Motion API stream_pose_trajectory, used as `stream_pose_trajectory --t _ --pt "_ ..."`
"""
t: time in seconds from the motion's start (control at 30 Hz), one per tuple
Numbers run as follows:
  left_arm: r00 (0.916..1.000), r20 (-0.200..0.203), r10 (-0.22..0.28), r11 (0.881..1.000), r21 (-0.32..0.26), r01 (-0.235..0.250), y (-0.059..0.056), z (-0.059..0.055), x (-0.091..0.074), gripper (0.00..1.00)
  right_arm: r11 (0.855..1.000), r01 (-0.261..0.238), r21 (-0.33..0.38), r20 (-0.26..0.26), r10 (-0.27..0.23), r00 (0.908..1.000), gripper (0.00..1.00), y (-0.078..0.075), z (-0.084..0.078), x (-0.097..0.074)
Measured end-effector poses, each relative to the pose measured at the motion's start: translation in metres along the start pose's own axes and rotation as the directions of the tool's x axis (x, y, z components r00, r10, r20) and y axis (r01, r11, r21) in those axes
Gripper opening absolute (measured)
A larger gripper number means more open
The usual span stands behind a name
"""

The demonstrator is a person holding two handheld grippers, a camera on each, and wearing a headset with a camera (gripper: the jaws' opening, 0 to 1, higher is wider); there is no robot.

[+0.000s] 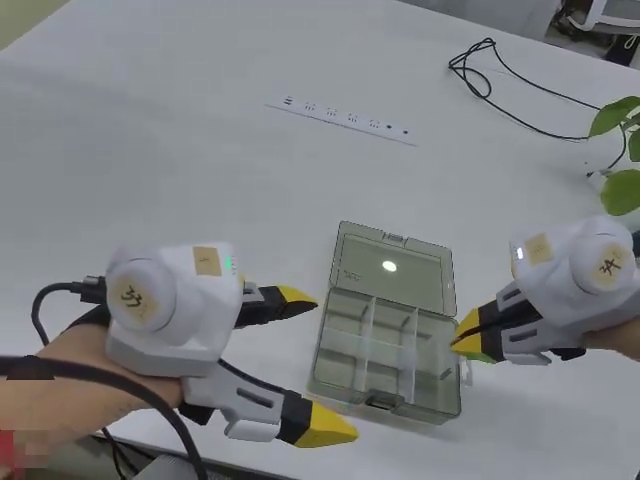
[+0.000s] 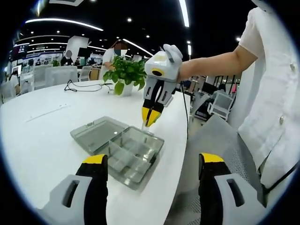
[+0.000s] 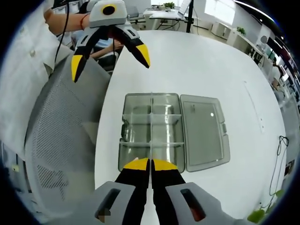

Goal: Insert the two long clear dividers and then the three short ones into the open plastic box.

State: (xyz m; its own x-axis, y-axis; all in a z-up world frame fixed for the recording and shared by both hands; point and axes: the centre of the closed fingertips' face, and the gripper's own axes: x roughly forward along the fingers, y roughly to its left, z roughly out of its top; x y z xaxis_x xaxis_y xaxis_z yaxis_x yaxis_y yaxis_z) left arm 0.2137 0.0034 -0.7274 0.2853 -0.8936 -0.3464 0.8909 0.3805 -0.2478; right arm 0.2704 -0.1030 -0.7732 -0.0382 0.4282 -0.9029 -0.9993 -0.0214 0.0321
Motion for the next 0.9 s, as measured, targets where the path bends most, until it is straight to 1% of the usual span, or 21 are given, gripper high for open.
stream_pose_trajectory --t 0.17,0.43,0.73,0.9 --pt "1.0 0.001 0.001 1.0 -0.002 -0.001 -0.0002 0.0001 -0.0001 0.8 1.0 -0.004 0.0 -0.002 0.004 1.0 0.03 0.0 0.0004 0.0015" --pt "1.0 0.003 0.0 1.0 -0.003 0.0 -0.0011 0.0002 0.0002 0.79 1.0 -0.015 0.015 -0.004 0.015 0.9999 0.03 0.0 -0.0047 0.0084" --pt "1.0 0.005 0.001 1.0 -0.008 -0.001 -0.0014 0.0007 0.0004 0.78 0.999 -0.02 0.044 0.012 0.019 0.9997 0.03 0.0011 -0.0044 0.008" --pt "1.0 0.005 -0.004 1.0 -0.005 0.004 -0.0019 0.0011 0.0013 0.78 0.999 -0.015 0.04 0.011 0.014 0.9998 0.03 0.001 -0.0039 0.0083"
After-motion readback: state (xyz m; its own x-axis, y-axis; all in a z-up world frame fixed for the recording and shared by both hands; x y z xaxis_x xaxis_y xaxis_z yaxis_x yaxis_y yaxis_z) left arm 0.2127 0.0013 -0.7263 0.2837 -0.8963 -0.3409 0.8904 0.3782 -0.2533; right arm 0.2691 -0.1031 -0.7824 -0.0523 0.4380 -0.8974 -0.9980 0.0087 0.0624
